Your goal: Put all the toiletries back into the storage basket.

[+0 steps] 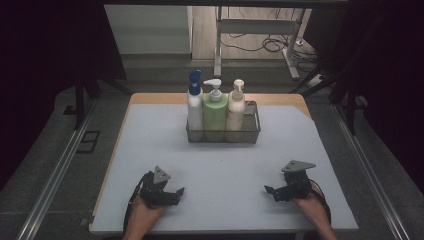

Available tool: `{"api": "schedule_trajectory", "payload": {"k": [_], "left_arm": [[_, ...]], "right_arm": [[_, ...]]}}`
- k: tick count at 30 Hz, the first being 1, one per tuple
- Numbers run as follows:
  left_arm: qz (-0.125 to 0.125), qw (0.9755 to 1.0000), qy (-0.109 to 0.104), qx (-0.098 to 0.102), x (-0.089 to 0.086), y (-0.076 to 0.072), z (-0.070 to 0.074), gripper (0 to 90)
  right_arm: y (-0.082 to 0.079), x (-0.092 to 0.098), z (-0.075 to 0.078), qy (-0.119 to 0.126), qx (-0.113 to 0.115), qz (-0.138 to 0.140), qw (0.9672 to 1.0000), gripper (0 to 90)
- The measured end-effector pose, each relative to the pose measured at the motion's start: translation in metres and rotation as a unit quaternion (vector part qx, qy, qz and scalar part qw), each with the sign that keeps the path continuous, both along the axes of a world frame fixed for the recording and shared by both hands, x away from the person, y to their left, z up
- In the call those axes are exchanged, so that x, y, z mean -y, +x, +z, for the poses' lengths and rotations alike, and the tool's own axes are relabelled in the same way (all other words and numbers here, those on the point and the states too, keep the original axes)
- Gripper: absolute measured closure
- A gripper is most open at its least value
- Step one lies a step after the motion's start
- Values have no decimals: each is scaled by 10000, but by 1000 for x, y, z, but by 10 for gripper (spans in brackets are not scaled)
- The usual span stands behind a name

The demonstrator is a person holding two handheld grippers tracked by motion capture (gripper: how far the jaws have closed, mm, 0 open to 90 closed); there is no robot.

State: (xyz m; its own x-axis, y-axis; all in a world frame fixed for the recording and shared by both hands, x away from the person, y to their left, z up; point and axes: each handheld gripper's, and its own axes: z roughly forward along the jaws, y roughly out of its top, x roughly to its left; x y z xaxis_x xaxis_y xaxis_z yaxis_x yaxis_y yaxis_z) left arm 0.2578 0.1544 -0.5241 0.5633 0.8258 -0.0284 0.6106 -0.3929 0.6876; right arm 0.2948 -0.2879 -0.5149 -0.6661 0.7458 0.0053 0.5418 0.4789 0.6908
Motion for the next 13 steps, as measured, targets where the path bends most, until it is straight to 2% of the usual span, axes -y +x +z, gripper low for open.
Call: {"api": "schedule_trajectory", "payload": {"k": [3, 13], "left_arm": [[0, 10000, 0, -1, 0, 0, 0, 120], [-3, 10000, 1, -12, 0, 0, 0, 120]], "right_arm": [[-1, -1, -6, -44, -24, -6, 10000, 0], [-3, -1, -7, -30, 23, -24, 10000, 0]]}}
